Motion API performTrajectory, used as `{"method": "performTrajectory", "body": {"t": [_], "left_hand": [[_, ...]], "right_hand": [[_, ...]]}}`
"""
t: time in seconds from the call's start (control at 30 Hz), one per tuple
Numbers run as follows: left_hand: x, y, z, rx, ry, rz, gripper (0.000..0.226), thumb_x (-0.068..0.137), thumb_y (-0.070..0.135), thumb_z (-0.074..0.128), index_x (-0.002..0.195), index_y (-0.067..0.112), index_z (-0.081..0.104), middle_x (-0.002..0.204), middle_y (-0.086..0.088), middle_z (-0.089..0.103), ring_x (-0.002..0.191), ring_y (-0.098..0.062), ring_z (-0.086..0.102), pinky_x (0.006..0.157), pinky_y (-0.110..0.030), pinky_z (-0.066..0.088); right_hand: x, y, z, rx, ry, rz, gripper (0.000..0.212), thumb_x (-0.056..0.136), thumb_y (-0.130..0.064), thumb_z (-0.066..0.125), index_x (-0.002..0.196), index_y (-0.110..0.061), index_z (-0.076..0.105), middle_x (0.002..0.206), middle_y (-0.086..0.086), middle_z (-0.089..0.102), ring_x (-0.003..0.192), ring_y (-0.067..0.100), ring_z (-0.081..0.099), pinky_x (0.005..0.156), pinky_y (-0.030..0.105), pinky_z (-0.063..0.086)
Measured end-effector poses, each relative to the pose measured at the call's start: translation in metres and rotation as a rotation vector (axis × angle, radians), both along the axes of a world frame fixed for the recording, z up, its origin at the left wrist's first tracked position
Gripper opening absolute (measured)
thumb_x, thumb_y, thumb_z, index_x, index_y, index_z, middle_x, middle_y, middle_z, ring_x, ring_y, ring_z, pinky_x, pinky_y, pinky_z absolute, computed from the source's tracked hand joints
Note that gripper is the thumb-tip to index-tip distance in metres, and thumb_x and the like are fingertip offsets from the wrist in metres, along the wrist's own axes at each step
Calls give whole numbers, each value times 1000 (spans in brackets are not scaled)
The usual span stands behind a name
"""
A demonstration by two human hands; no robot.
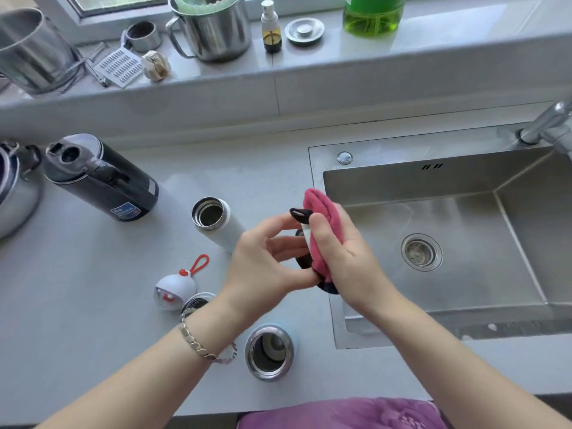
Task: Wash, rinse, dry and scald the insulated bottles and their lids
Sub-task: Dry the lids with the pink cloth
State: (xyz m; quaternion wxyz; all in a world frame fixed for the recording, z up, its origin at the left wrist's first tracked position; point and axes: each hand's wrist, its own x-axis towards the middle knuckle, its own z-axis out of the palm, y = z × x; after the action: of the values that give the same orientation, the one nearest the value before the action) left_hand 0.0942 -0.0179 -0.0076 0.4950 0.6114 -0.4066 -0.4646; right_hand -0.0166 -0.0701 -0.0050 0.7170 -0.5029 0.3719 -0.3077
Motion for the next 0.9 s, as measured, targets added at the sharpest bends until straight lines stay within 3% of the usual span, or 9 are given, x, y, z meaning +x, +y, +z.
{"method": "performTrajectory", "body": {"t": [0.13, 0.23, 0.3, 0.4, 0.5, 0.57, 0.63, 0.77, 0.9], "left_hand": [[-16, 12, -5, -129, -261, -86, 62, 52, 9, 83, 108, 23, 61, 97, 0, 65, 88, -10, 68, 86, -18, 50], [-16, 12, -3, -104, -267, -24, 66, 50, 11, 83, 110, 24, 60, 102, 1, 68, 91, -7, 67, 84, -16, 49], [-11, 6, 2, -45, -170, 65, 62, 50, 11, 79, 107, 26, 60, 100, 4, 70, 89, -5, 68, 80, -16, 50], [-5, 4, 3, -61, -191, 86, 61, 49, 18, 81, 105, 31, 60, 105, 7, 68, 95, -2, 66, 85, -17, 50], [-12, 8, 1, -152, -376, -47, 56, 57, 16, 77, 109, 30, 61, 111, 7, 63, 100, -5, 63, 91, -23, 49], [-15, 11, -1, -229, -510, -119, 62, 55, 3, 72, 114, 19, 62, 113, 10, 60, 106, -7, 59, 95, -22, 46], [-15, 12, -3, -275, -549, -161, 67, 57, 4, 68, 122, 18, 56, 115, 16, 57, 111, -4, 54, 98, -18, 41], [-12, 20, -6, -233, -402, -213, 80, 68, 17, 75, 137, 29, 35, 125, 18, 56, 120, -7, 54, 104, -28, 41], [-12, 22, -1, -177, -411, -212, 70, 64, 29, 80, 126, 30, 49, 121, 19, 59, 113, -3, 57, 97, -20, 44]], "right_hand": [[-5, -11, 1, 139, 26, -50, 17, 95, -15, 48, 101, -29, 55, 95, -19, 61, 68, -15, 58, 62, 2, 44], [-10, -7, -3, 263, 2, -110, 21, 95, -22, 48, 115, -27, 54, 120, -6, 61, 102, 2, 61, 92, 22, 48], [-15, 11, -5, 263, 20, -120, 25, 96, -29, 46, 119, -28, 53, 115, -1, 64, 108, 13, 61, 96, 35, 47], [-20, 33, -6, 146, 75, -81, 42, 85, -48, 50, 117, -22, 54, 102, 3, 67, 94, 10, 65, 83, 24, 51], [-19, 32, -8, 50, 142, -119, 62, 78, -66, 50, 122, -23, 49, 96, -4, 65, 91, 8, 63, 83, 23, 48], [-17, 26, -6, 86, 137, -172, 51, 83, -54, 48, 120, -19, 49, 78, -13, 61, 72, -2, 60, 71, 13, 46], [-17, 21, -3, 148, 137, -182, 33, 90, -42, 47, 114, -19, 54, 63, -17, 57, 59, -3, 55, 62, 12, 45], [-27, 15, -2, 386, 49, -162, 27, 94, -38, 46, 102, -17, 61, 84, 6, 60, 78, 17, 60, 73, 31, 50], [-29, 15, -7, 354, 61, -278, 16, 92, -27, 53, 90, -14, 62, 78, 5, 62, 69, 15, 60, 65, 27, 50]]}}
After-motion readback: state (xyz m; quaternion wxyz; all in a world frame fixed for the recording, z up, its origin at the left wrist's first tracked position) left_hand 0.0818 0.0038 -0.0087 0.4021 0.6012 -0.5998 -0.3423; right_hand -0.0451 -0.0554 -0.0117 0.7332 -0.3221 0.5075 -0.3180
